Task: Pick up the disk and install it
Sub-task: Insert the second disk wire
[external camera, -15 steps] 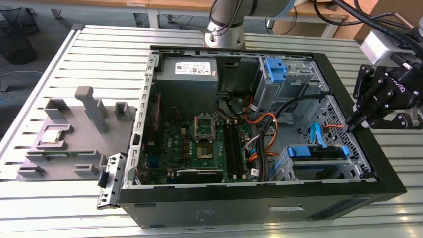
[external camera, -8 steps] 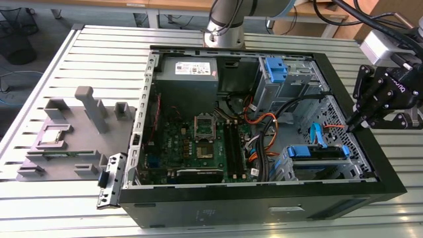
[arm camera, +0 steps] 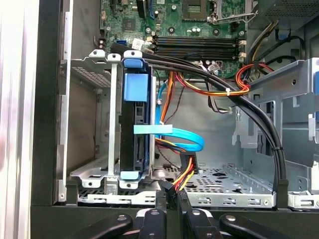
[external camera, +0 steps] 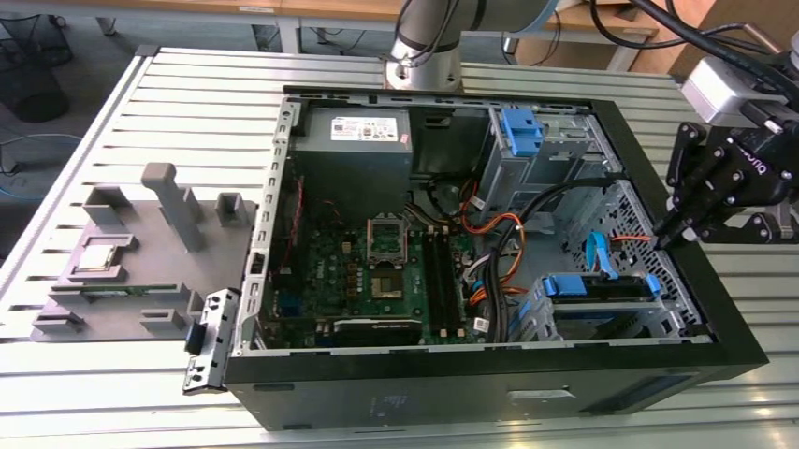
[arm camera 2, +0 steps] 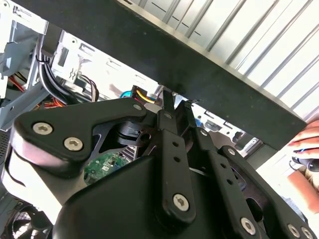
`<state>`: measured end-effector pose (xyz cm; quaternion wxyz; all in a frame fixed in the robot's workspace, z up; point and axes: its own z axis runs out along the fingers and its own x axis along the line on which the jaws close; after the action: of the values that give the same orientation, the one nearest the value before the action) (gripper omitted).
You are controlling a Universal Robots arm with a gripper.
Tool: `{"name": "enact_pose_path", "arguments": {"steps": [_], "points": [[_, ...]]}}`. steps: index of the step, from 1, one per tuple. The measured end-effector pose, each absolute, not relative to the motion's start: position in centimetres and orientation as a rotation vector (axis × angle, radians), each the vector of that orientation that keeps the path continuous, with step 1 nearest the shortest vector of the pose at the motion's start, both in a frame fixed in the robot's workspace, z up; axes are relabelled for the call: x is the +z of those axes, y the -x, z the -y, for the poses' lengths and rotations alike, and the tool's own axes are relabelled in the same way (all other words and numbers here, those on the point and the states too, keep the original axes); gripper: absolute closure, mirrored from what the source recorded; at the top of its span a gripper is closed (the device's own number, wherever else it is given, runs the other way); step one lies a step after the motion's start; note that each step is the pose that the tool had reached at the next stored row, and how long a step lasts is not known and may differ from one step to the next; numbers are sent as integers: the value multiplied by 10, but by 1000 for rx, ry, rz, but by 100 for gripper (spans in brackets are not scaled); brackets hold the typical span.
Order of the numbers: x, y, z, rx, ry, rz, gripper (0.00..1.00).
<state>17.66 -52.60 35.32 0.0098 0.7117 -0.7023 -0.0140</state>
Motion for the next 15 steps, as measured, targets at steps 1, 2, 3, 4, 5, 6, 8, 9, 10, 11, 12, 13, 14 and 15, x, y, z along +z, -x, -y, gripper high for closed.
{"name": "enact_pose_path", "arguments": {"steps": [1,2,3,4,5,6,8,9,10,11,12,13,14,15], "points": [[353,-177,526,-44,-2226,2188,76],[353,-177,526,-44,-2231,2183,76],[354,-177,526,-43,-2234,2180,76],[355,-177,526,-43,-2236,2177,76],[356,-177,526,-44,-2238,2176,76],[357,-177,526,-44,-2239,2175,76],[358,-177,526,-44,-2242,2172,76],[358,-177,526,-44,-2243,2171,76],[358,-177,526,-44,-2243,2171,76],[358,-177,526,-44,-2243,2170,76],[358,-177,526,-44,-2243,2170,76],[358,-177,526,-44,-2243,2170,76],[358,-177,526,-44,-2243,2170,76],[358,-177,526,-44,-2243,2170,76]]}}
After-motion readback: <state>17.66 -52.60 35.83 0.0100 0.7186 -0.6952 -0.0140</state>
